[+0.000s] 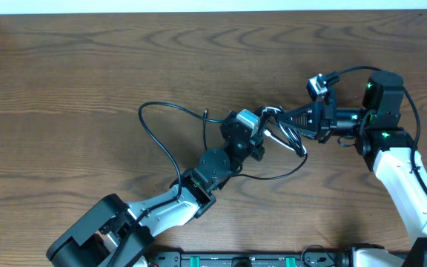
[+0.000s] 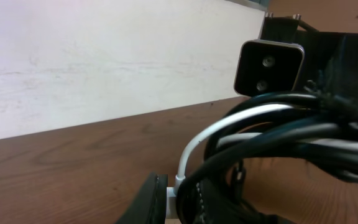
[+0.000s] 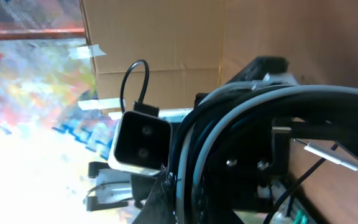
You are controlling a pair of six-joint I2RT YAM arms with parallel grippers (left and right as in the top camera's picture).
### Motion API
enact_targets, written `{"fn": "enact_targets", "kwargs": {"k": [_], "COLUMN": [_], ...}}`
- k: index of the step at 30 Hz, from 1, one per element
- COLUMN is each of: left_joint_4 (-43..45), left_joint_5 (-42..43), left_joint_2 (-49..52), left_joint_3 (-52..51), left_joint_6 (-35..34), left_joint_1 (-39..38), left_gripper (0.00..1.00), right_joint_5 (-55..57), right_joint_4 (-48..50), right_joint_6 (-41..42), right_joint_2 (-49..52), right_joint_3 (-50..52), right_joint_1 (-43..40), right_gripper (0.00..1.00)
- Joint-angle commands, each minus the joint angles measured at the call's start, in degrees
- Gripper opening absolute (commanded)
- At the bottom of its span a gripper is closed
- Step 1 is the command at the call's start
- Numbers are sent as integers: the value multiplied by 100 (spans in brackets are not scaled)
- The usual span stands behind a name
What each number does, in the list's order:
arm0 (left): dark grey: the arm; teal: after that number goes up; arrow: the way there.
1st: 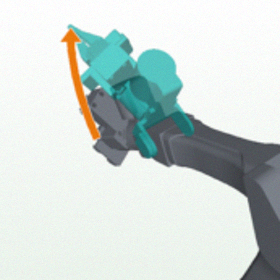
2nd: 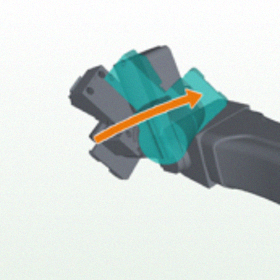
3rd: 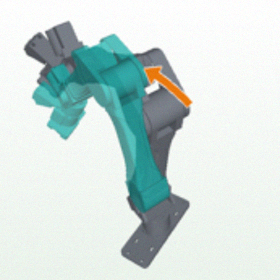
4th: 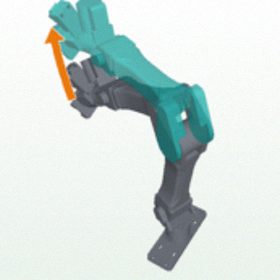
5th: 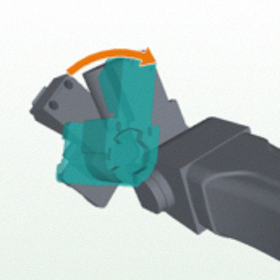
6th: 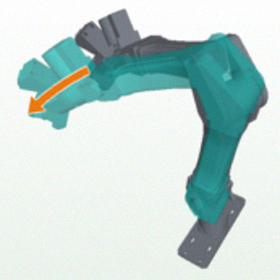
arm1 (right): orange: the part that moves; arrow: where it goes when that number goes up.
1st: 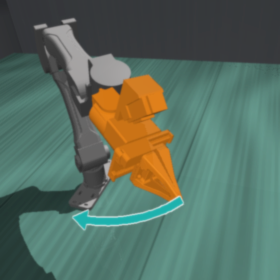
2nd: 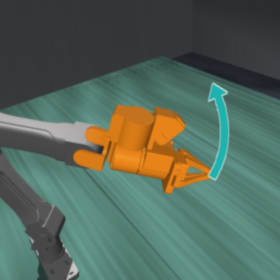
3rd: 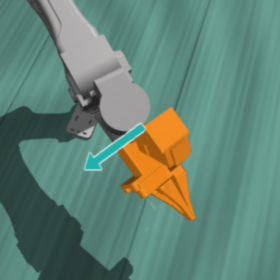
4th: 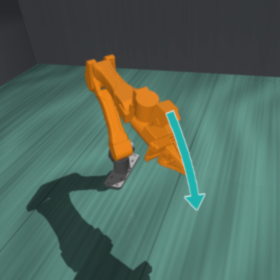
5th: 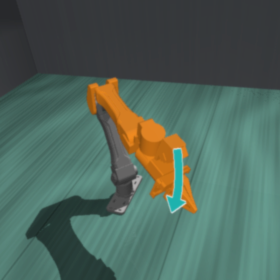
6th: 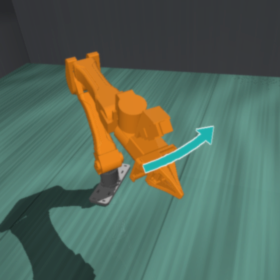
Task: Untangle cables
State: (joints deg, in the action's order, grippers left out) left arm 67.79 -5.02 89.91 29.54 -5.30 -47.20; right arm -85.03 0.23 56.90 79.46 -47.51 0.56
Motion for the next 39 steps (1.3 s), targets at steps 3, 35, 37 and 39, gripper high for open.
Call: {"fn": "enact_targets", "kwargs": {"k": [3,35,37,39], "left_joint_4": [-2,-3735,-3731,-3707], "left_joint_5": [-57,315,492,597], "left_joint_2": [-15,-1993,-1878,-1725], "left_joint_3": [125,-39,-39,-39], "left_joint_6": [59,-479,-597,-951], "left_joint_1": [-2,-9,-9,-9], "left_gripper": [8,53,56,75], "right_joint_5": [745,3377,3139,2968], "right_joint_4": [-2,-1899,-1805,-1755], "right_joint_6": [-911,-1923,-1906,-1843], "right_joint_2": [-28,-28,-28,-28], "right_joint_3": [-4,-4,-4,-7], "right_joint_1": [61,61,61,61], "right_gripper": [2,1,1,1]}}
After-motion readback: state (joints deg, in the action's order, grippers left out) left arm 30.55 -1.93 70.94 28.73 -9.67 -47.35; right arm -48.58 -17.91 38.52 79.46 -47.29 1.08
